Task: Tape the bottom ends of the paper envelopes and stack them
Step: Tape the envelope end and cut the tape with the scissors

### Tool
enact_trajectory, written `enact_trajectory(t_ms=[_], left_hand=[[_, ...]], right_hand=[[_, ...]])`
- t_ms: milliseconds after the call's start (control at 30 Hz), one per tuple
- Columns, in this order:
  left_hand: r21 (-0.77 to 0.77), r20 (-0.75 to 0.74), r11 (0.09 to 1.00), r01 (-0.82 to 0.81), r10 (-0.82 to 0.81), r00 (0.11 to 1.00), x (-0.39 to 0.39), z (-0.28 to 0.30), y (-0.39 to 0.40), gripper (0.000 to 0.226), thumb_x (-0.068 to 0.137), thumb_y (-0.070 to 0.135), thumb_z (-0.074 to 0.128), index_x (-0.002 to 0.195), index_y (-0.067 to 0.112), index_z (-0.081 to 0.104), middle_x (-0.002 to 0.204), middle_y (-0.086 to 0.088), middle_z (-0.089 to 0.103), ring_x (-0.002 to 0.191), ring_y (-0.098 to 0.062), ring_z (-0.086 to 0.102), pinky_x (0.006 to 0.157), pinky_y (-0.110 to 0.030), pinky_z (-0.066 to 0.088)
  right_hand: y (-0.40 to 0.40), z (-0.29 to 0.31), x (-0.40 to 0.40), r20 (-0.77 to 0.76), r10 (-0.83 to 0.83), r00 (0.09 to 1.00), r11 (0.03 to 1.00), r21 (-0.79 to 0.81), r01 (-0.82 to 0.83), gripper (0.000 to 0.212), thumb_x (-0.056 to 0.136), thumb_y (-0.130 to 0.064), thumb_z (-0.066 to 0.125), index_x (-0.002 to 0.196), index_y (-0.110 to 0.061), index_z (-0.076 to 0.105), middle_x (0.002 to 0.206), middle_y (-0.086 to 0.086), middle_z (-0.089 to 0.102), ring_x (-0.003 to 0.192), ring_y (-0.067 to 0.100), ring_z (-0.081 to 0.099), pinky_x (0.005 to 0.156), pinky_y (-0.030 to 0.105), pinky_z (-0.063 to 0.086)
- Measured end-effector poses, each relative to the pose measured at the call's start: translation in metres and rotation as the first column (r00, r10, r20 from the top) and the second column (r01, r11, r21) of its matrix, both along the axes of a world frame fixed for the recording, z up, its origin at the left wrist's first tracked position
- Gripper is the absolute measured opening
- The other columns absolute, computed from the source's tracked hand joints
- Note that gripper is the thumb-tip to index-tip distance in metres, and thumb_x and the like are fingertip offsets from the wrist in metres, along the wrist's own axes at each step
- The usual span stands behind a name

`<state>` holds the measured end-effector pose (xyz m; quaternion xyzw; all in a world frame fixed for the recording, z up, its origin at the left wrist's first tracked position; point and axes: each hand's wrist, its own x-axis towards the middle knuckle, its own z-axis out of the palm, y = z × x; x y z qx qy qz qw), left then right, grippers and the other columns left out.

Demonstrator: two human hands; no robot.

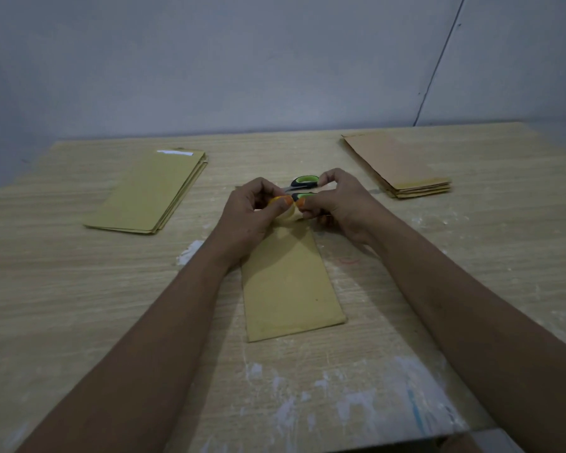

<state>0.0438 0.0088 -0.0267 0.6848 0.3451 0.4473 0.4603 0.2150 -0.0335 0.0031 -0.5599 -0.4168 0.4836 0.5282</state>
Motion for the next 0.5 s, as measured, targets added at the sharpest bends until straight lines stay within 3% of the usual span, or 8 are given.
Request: enact_trajectory(t_ms=[133, 300, 500], left_hand=[[0.068, -0.073, 0.997, -0.032, 0.037, 0.997, 0.0015, 0.0012, -0.0014, 0.012, 0.086, 0.007, 0.074, 0.082, 0.014, 0.065, 0.083, -0.009, 0.064, 0.072, -0.007, 0.052, 0.067, -0.019, 0.044], [0.118, -0.16, 0.989, -0.086, 0.104, 0.982, 0.003, 0.0011, -0.0034, 0.012, 0.083, 0.012, 0.076, 0.079, 0.014, 0.064, 0.08, -0.004, 0.063, 0.069, -0.006, 0.052, 0.061, -0.017, 0.043], [0.197, -0.287, 0.964, -0.177, 0.23, 0.93, 0.0067, -0.0006, -0.0042, 0.016, 0.089, 0.028, 0.07, 0.077, 0.022, 0.062, 0.072, 0.009, 0.056, 0.066, 0.0, 0.049, 0.059, -0.016, 0.037]], right_hand=[[-0.0011, -0.0005, 0.0004, 0.054, 0.021, 0.998, 1.0, -0.023, -0.02, 0.043, 0.08, 0.012, 0.068, 0.095, -0.018, 0.04, 0.059, 0.002, 0.063, 0.049, 0.015, 0.056, 0.041, 0.022, 0.037], [-0.0017, 0.0001, 0.0014, 0.136, 0.018, 0.991, 0.998, -0.063, -0.01, 0.043, 0.08, 0.013, 0.067, 0.094, -0.018, 0.039, 0.069, 0.008, 0.058, 0.047, 0.016, 0.052, 0.043, 0.023, 0.036], [-0.001, -0.0022, -0.002, 0.233, -0.018, 0.972, 0.999, -0.028, 0.025, 0.041, 0.082, 0.011, 0.066, 0.095, -0.015, 0.038, 0.07, 0.01, 0.053, 0.04, 0.012, 0.05, 0.036, 0.018, 0.032]])
